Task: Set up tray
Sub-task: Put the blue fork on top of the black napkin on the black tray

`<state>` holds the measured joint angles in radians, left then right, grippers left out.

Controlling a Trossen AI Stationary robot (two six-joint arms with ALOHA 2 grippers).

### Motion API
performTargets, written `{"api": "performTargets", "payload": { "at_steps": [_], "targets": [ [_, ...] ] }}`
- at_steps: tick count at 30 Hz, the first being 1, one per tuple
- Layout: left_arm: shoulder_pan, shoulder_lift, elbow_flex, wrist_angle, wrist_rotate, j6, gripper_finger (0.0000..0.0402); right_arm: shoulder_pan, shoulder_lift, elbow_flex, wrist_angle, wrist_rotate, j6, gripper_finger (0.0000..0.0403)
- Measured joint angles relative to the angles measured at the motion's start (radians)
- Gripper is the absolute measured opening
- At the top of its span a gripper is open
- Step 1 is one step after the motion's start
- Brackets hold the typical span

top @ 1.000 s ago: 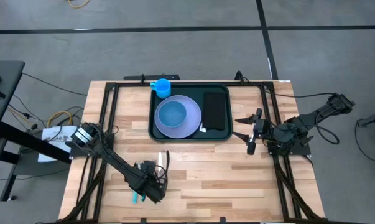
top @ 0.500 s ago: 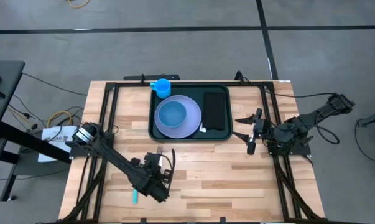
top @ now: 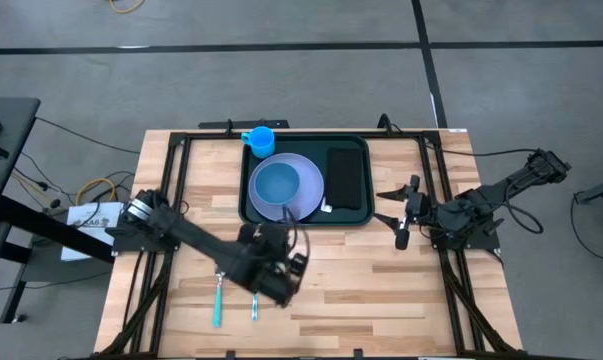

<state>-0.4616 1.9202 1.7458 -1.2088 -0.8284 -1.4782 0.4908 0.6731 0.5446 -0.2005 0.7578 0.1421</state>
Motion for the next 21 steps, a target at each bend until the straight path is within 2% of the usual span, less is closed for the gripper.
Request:
{"api": "performTargets", "payload": {
  "at_steps": [4, 9, 14, 21],
  "targets": [
    [0.061, 0.000, 0.000, 0.194, -0.008, 0.208, 0.0007, 0.000, 0.005, 0.000, 0.000, 0.000, -0.001, 0.0248],
    [0.089, 0.000, 0.000, 0.389, -0.094, 0.423, 0.0007, 0.001, 0.036, 0.000, 0.021, -0.001, -0.017, 0.0248],
    [0.089, 0.010, 0.001, 0.478, -0.162, 0.522, 0.0006, -0.001, 0.084, 0.000, 0.070, 0.000, -0.025, 0.0248],
    [0.088, 0.089, 0.000, 0.589, -0.171, 0.612, 0.0006, 0.014, 0.156, 0.000, 0.257, 0.000, -0.156, 0.0248]
  ]
}}
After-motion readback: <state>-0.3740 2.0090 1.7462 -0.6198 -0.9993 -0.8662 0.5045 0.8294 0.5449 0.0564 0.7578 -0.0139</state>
